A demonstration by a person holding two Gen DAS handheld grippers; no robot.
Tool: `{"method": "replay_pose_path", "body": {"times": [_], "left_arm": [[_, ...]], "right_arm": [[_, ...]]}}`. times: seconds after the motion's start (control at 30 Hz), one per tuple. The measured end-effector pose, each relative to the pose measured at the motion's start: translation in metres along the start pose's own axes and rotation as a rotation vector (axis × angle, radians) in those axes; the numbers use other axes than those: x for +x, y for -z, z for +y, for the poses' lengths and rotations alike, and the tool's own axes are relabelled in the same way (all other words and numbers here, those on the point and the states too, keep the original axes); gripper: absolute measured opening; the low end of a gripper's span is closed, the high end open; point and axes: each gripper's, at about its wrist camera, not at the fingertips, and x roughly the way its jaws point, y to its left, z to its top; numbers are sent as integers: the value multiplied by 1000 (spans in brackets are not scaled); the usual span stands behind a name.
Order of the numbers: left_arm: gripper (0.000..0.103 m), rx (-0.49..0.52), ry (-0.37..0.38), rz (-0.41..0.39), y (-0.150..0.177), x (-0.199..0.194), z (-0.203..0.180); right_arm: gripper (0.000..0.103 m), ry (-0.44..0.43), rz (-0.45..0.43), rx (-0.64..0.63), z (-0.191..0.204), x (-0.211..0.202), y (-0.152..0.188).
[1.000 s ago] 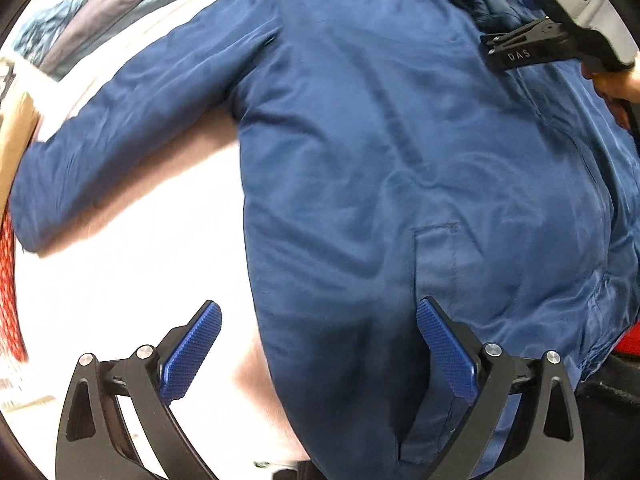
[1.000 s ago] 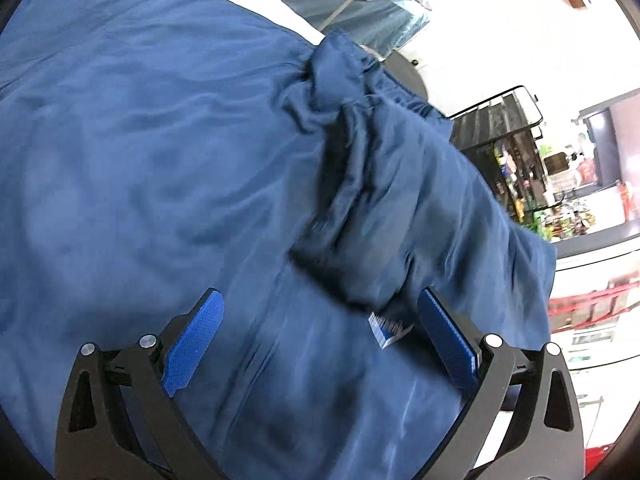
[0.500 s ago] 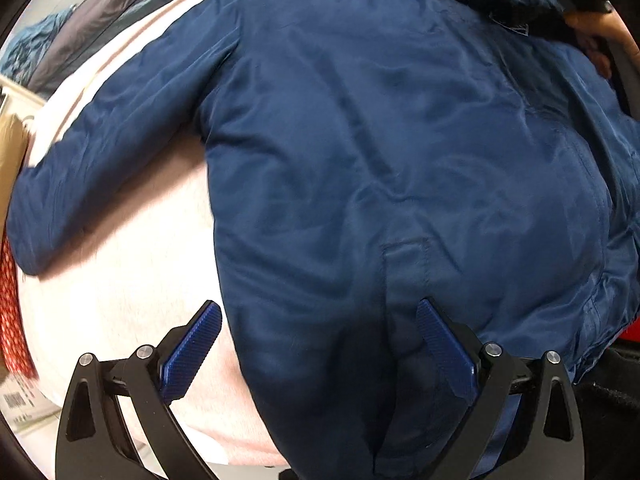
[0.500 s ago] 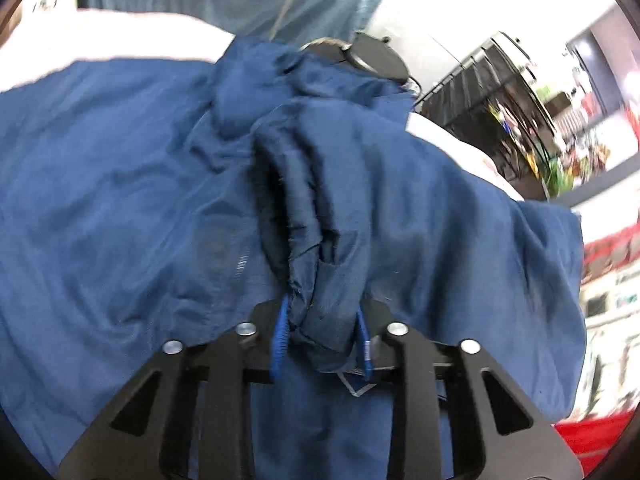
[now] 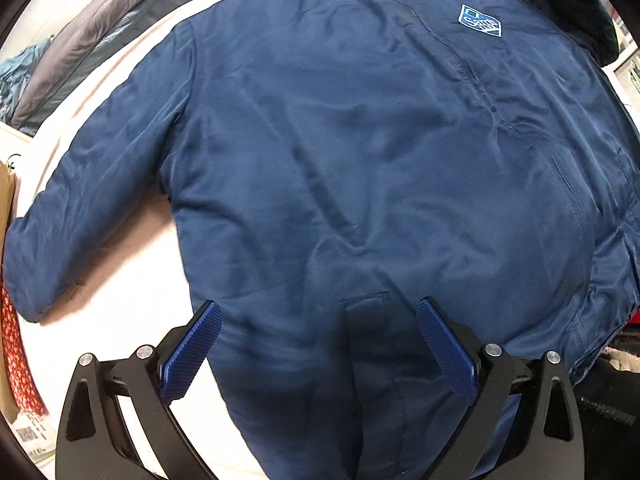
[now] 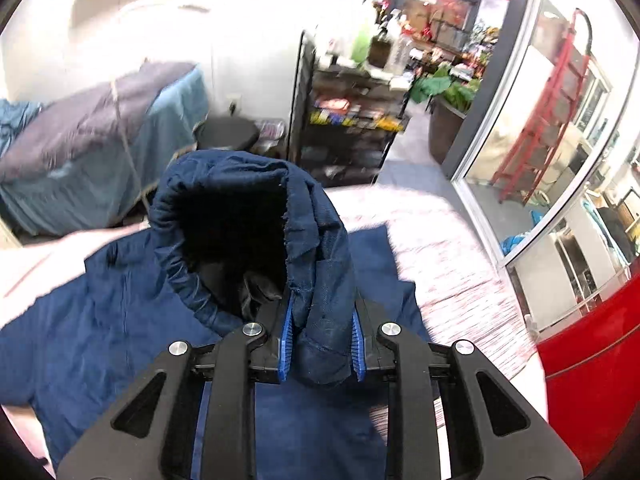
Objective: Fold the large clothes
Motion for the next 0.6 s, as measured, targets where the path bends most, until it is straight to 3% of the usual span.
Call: {"method": "replay_pose_path", "body": {"times": [0.23,0.3,0.6], "left_arm": [[96,9,2,-25,-1,-9,-14],[96,-2,-3,-34,18,-16,-7],[96,-112,-7,-20,31,-16,21]], "right_arm": [[24,-195,15,27,41,-26,-14],[24,-250,21,-6,73,-30,-10],[24,-478,136,-55,186,-38,27]]}}
